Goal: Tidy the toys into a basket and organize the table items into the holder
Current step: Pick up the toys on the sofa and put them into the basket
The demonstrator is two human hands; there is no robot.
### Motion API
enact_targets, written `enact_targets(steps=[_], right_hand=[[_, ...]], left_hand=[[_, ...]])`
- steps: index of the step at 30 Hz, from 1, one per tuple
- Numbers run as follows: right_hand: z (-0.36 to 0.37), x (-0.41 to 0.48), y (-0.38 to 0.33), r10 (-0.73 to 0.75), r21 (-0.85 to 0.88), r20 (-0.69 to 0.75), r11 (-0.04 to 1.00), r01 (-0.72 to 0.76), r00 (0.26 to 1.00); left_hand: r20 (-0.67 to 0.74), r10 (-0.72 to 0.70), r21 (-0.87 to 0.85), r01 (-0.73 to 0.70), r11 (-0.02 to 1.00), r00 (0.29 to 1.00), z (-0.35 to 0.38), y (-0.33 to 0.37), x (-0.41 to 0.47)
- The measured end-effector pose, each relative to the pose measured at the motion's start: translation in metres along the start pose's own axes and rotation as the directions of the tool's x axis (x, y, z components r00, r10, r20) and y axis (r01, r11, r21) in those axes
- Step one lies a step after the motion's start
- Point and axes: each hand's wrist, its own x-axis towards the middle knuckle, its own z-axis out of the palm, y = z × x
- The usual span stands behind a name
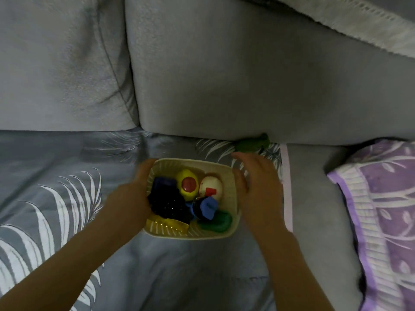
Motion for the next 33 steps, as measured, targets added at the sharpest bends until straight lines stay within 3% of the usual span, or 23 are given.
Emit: enact_targets(steps=[3,9,12,18,22,25,28,33], right_hand=[[-0.008,0.044,0.057,-0.001,-0.134,-0.011,0.991,0.000,1.000],[0.037,0.079,0.111,-0.187,-0.348,0.222,0.901,0.257,0.957],[0.053,0.078,0.120,-0.194,-0.452,0.210,0.850,0.271,0.958],[0.041,0.074,0.108,-0.232,-0.502,0.113,0.826,0.257,0.966],[-0.003,0.056,0.070,-0.188,-0.382,-0.057,0.911,0.152,0.981],[-0.027,0.027,0.022,-0.077,-0.090,-0.197,0.994,0.060,0.977],[-0.019,-0.007,-0.022,-0.021,0.181,-0.092,0.983,0.038,0.996],[0.011,-0.034,-0.062,-0.112,0.185,0.112,0.979,0.090,0.987]], left_hand=[[0.005,0.008,0.002,-0.008,1.000,1.000,0.011,0.017,0.011],[-0.019,-0.034,0.035,0.034,0.999,0.999,0.025,0.024,0.022],[-0.042,-0.060,0.075,0.063,0.995,0.997,0.030,0.025,0.023],[-0.046,-0.046,0.070,0.049,0.996,0.998,0.035,0.030,0.019],[-0.032,-0.036,0.038,0.037,0.999,0.999,0.032,0.035,0.016],[0.001,-0.008,0.009,0.008,1.000,1.000,0.028,0.035,0.011],[0.014,0.029,0.029,-0.029,0.999,0.999,0.022,0.036,0.003],[0.087,0.020,0.046,-0.024,0.999,0.996,0.003,0.029,-0.019]])
